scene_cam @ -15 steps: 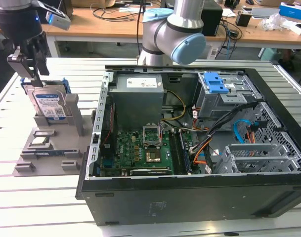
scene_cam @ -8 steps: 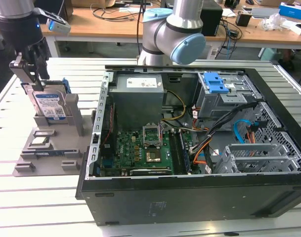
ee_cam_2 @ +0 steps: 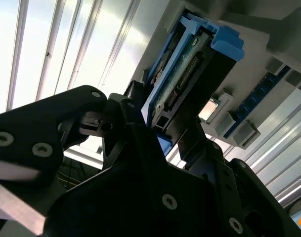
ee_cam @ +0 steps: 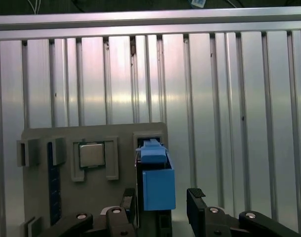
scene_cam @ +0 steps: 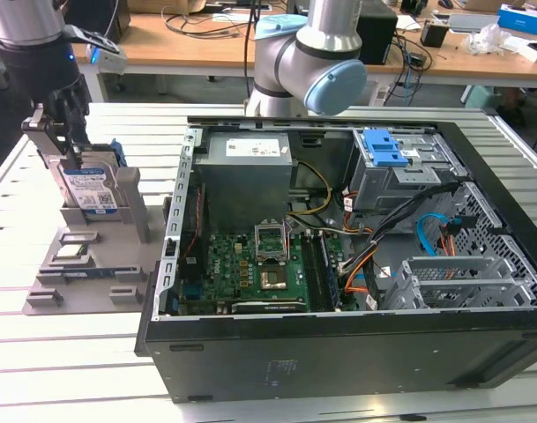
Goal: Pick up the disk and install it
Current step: 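Pick up the disk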
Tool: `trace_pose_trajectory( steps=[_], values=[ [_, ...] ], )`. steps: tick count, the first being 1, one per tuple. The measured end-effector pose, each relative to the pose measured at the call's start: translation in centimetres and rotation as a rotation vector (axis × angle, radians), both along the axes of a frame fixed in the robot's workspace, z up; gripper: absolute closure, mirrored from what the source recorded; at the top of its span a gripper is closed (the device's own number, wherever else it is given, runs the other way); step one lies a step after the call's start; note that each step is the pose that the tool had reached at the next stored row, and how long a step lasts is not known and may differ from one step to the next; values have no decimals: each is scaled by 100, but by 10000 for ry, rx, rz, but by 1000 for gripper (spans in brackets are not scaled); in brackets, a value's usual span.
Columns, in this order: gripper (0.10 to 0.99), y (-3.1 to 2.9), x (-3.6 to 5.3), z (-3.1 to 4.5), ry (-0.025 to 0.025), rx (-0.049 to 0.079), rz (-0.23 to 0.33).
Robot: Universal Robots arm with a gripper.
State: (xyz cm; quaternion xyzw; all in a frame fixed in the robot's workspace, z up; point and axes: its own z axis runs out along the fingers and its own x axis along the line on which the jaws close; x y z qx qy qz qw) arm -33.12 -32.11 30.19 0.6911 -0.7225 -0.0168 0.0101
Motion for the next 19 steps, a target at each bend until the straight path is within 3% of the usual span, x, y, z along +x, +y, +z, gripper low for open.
trace_pose_trajectory(
  steps=[5,7,11,15,19],
  values=[
    [545,0,-57,-35,-2,1,4],
    [545,-1,-98,-84,-2,1,6],
    [545,0,-75,-137,-2,-25,104],
    [545,0,-59,-156,-2,-36,658],
    [545,0,-51,-166,-2,-43,764]
  ],
)
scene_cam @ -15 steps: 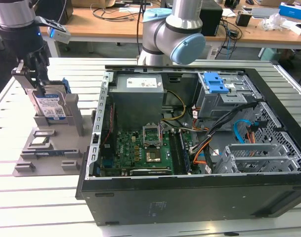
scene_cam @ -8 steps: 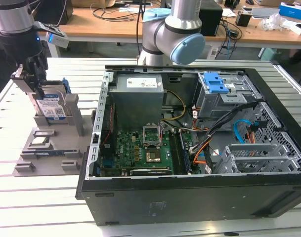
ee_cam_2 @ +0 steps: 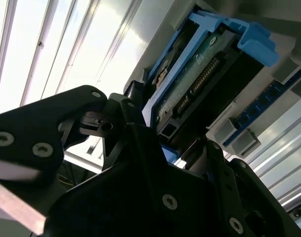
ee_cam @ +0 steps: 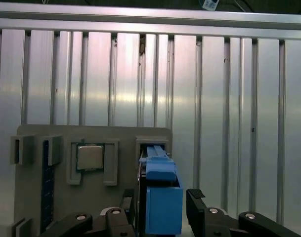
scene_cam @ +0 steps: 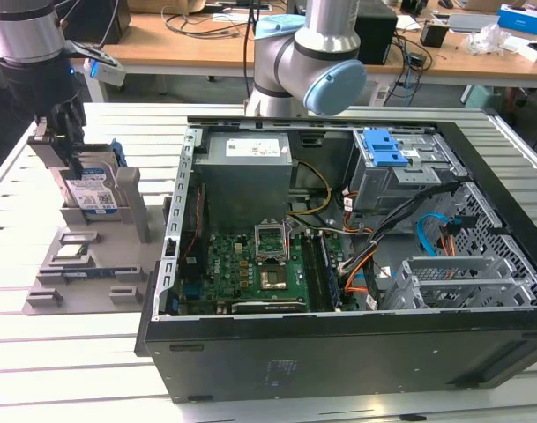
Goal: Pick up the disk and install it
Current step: 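Pick up the disk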
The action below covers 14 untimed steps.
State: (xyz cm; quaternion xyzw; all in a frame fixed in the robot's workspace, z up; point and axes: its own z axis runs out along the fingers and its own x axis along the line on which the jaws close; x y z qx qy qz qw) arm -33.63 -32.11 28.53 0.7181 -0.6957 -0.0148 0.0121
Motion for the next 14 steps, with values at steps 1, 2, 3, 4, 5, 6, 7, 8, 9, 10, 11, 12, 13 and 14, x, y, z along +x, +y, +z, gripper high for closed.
trace_pose_trajectory(
  steps=[1,2,3,4,5,6,7,8,9,10,11,12,13,14],
  values=[
    [545,0,0,0,1,-10,2],
    [545,-1,1,0,1,-16,4],
    [545,-1,2,0,0,-22,5],
    [545,-1,1,0,0,-29,3],
    [545,0,1,0,0,-35,2],
    [545,0,1,0,0,-41,3],
    [557,0,1,0,0,-46,4],
    [624,0,1,-1,-1,-56,3],
    [624,0,1,0,1,-65,2],
    [690,0,1,0,0,-68,2],
    [718,0,1,-1,0,-76,2],
    [718,0,1,-1,0,-82,2],
    [718,0,1,0,0,-89,2],
    [718,0,1,0,0,-96,3]
  ],
)
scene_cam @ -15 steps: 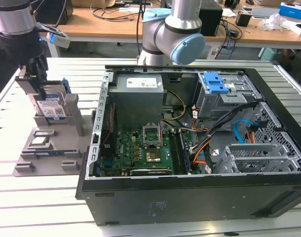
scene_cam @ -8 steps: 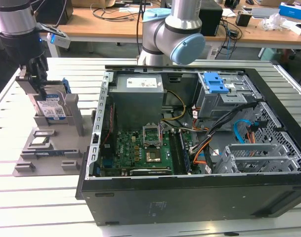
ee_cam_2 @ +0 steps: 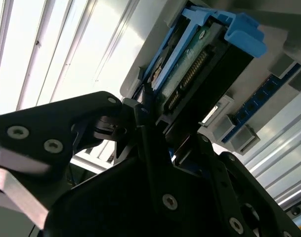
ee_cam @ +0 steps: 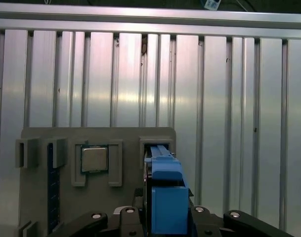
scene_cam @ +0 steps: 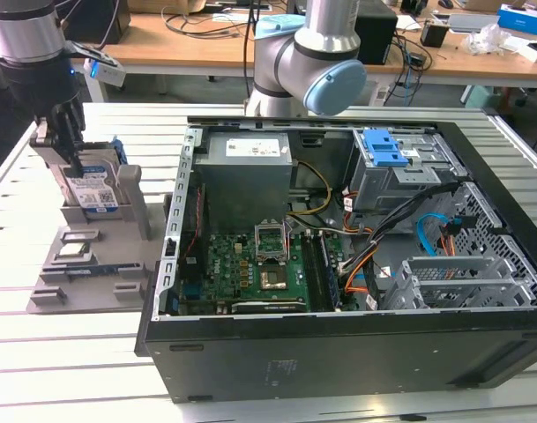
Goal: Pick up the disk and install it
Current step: 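Pick up the disk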
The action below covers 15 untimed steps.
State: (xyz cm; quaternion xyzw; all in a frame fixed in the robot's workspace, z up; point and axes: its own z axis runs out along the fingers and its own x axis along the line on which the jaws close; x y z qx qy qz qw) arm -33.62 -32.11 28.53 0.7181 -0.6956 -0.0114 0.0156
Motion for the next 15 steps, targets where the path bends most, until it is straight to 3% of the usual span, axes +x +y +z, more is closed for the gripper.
trace_pose_trajectory(
  steps=[13,15],
  values=[
    [718,0,0,3,0,-98,-1],
    [718,3,0,58,0,-98,-1]
  ],
)
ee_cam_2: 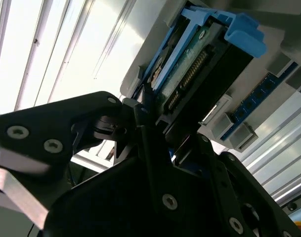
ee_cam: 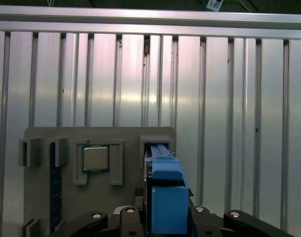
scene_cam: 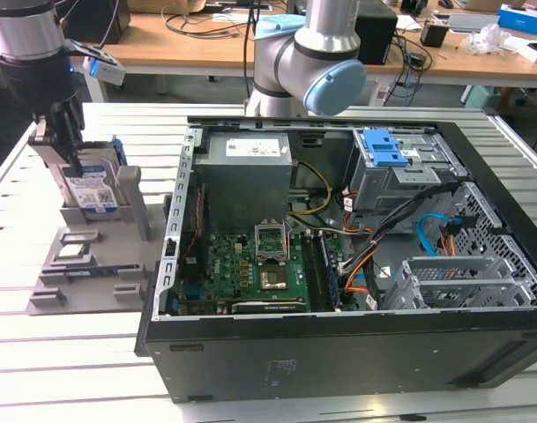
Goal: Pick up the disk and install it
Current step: 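Pick up the disk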
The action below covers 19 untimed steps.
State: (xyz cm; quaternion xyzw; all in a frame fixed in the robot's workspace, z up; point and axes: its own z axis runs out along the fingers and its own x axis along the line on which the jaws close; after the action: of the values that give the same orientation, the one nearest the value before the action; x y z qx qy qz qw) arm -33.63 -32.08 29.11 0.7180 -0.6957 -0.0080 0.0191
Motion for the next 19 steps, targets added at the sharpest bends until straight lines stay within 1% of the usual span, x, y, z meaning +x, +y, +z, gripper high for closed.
trace_pose_trajectory(
  steps=[1,3,5,19],
  values=[
    [718,3,0,35,0,0,0],
    [718,8,0,74,0,1,1],
    [718,13,0,131,-1,0,0],
    [718,45,0,381,0,0,0]
  ],
)
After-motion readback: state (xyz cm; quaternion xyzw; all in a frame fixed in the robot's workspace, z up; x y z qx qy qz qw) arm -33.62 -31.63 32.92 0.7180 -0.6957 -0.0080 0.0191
